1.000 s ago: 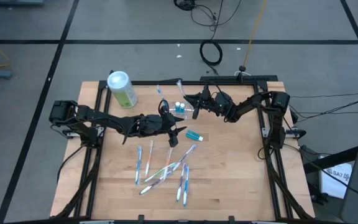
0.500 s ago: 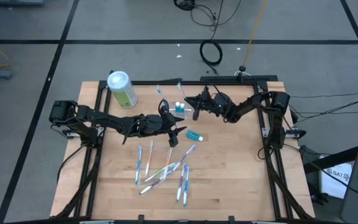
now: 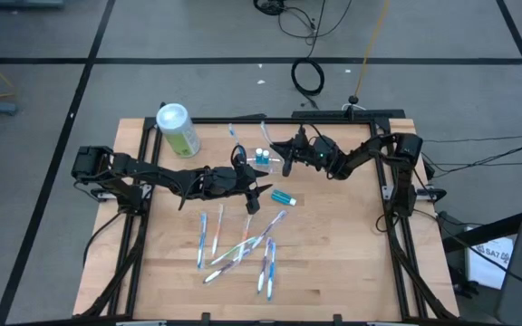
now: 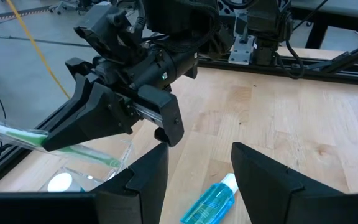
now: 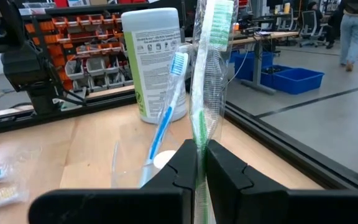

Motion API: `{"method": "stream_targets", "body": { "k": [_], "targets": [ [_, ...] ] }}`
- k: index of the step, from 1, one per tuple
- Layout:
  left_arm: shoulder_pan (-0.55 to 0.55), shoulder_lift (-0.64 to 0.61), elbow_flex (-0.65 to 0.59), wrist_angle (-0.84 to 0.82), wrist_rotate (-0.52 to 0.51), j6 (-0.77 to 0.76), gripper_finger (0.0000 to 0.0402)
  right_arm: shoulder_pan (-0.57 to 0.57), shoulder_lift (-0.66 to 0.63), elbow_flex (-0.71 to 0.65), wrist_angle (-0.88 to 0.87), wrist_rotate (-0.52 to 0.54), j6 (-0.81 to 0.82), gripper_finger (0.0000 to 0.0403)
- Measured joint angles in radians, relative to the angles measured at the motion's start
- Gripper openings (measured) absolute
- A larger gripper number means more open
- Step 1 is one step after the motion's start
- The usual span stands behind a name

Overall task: Pick & Place toothbrushing station
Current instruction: Put the right green toothbrush into the transparent organizer

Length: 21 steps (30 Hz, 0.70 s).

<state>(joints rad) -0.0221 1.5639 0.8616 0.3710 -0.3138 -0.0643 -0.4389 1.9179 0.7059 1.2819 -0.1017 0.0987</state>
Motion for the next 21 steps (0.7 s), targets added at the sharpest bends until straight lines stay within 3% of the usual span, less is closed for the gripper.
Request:
{"method": "stream_targets", "body": {
  "k": [21],
  "targets": [
    [0.000, 0.000, 0.000, 0.000, 0.000, -0.004, 0.0184, 0.002, 0.000, -0.057, 0.061, 0.027, 0.022, 0.0017]
  ]
}}
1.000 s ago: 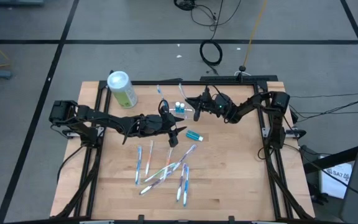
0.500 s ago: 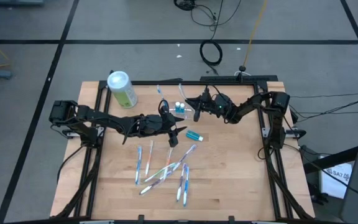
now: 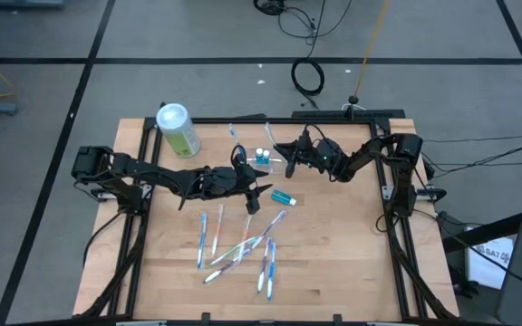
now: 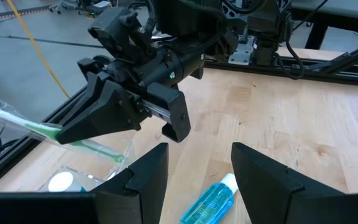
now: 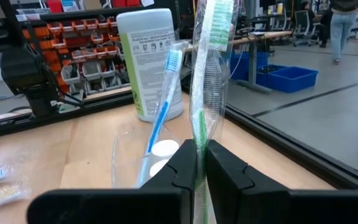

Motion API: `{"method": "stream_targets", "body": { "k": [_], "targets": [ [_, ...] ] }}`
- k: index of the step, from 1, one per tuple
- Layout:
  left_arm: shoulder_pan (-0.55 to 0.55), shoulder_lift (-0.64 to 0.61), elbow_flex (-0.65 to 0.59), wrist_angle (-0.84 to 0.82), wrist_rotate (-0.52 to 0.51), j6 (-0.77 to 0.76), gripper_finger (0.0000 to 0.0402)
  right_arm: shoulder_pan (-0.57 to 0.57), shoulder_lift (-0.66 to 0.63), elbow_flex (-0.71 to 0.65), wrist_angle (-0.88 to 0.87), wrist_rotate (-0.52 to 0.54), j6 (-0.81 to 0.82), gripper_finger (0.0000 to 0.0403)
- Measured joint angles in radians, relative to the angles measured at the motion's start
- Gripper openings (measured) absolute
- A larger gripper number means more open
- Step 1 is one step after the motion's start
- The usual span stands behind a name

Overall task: Pick & Place toothbrushing station
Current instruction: Put the right green toothbrush into the transparent organizer, then put the right orange toothbrush into the transparent organizer

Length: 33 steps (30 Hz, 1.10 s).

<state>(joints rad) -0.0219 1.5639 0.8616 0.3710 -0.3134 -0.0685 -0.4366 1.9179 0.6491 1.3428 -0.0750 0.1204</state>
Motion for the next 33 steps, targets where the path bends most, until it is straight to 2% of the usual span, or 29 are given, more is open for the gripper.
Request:
{"method": "stream_targets", "body": {
  "k": [16, 25, 33],
  "targets": [
    [0.000, 0.000, 0.000, 0.000, 0.000, 0.000, 0.0184, -0.001, 0.000, 0.000, -0.007, -0.007, -0.009, 0.0069],
    [0.000, 0.000, 0.000, 0.000, 0.000, 0.001, 0.0184, -0.002, -0.001, 0.000, 0.030, -0.009, -0.009, 0.0112],
    [0.000, 0.000, 0.000, -0.002, -0.001, 0.003, 0.0184, 0.000, -0.103, 0.000, -0.017, -0.010, -0.033, 0.0134]
  ]
}}
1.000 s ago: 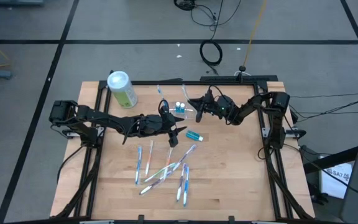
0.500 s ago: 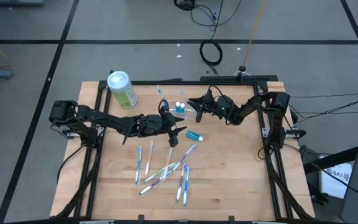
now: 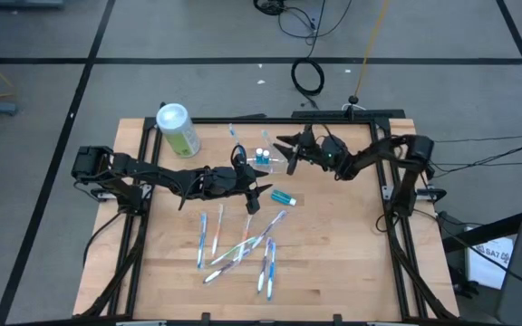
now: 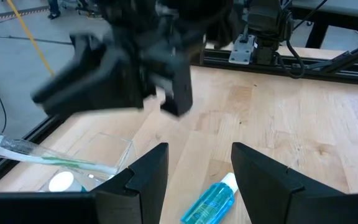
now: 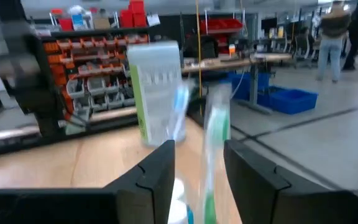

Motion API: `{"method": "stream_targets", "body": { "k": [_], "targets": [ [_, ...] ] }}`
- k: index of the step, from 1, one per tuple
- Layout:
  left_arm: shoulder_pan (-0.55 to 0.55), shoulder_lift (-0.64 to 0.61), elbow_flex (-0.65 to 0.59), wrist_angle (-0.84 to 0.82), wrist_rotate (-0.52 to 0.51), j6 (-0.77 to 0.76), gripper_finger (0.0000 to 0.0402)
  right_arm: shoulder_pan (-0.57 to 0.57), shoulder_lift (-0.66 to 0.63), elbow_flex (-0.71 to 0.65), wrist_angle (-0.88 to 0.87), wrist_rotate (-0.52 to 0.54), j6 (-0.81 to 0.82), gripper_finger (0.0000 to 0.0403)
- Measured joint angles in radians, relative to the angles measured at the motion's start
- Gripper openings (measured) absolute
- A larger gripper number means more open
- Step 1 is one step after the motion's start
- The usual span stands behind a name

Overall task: Pick & Place toothbrushing station
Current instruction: Put the right orange toothbrush into the transparent organizer

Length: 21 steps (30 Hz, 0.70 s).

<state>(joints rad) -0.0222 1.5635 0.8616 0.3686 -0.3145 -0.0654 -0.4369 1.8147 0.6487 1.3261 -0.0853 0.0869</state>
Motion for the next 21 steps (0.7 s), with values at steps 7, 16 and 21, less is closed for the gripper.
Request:
{"method": "stream_targets", "body": {
  "k": [7, 16, 21],
  "targets": [
    [0.000, 0.000, 0.000, -0.008, 0.000, -0.001, 0.0184, 0.033, -0.182, 0.000, -0.244, -0.103, -0.050, 0.0131],
    [-0.018, 0.000, 0.000, -0.007, 0.001, 0.004, 0.0184, 0.137, -0.392, 0.000, -0.691, -0.103, -0.158, 0.0130],
    [-0.034, 0.000, 0.000, -0.007, 0.001, 0.008, 0.0184, 0.202, -0.453, 0.000, -0.836, -0.103, -0.169, 0.0130]
  ]
}}
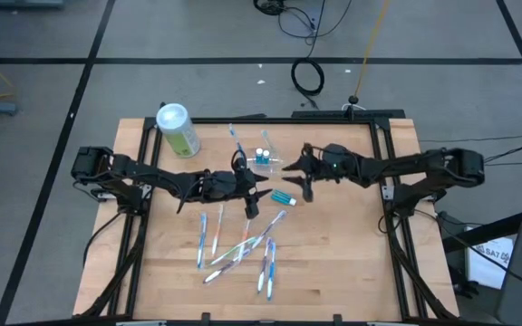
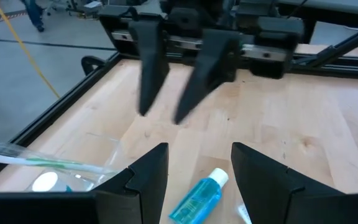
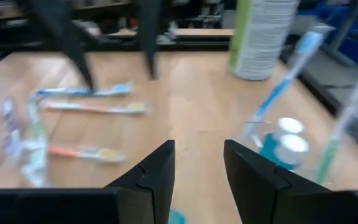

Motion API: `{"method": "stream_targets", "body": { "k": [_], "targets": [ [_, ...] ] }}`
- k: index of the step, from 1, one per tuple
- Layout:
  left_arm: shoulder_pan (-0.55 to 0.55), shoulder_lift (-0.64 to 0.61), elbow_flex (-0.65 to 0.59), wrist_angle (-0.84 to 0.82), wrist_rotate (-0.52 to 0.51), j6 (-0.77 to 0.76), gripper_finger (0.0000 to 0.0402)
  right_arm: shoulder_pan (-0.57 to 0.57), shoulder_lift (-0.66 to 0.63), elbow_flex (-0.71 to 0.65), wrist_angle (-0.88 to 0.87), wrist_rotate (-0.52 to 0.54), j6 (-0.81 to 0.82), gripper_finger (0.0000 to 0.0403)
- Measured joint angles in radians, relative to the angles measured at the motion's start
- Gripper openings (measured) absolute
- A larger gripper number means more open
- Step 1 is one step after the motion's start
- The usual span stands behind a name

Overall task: Pick & Place toothbrushing station
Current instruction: Put the right orange toothbrush into the transparent organizer

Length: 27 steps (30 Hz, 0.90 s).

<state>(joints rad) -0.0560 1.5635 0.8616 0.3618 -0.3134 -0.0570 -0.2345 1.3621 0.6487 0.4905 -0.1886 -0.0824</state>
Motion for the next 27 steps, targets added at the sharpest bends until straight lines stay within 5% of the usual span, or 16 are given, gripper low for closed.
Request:
{"method": "stream_targets", "body": {
  "k": [7, 14, 27],
  "targets": [
    [-0.018, 0.000, 0.000, 0.000, 0.003, -0.019, 0.0184, 0.112, -0.016, 0.000, -0.147, 0.001, -0.033, 0.0130],
    [-0.031, 0.000, 0.000, -0.093, 0.161, -0.211, 0.0184, 0.185, -0.016, 0.000, -0.204, 0.003, -0.007, 0.0130],
    [-0.133, 0.119, 0.034, -0.267, 0.148, -0.487, 0.0184, 0.232, -0.016, 0.000, -0.208, 0.009, -0.006, 0.0130]
  ]
}}
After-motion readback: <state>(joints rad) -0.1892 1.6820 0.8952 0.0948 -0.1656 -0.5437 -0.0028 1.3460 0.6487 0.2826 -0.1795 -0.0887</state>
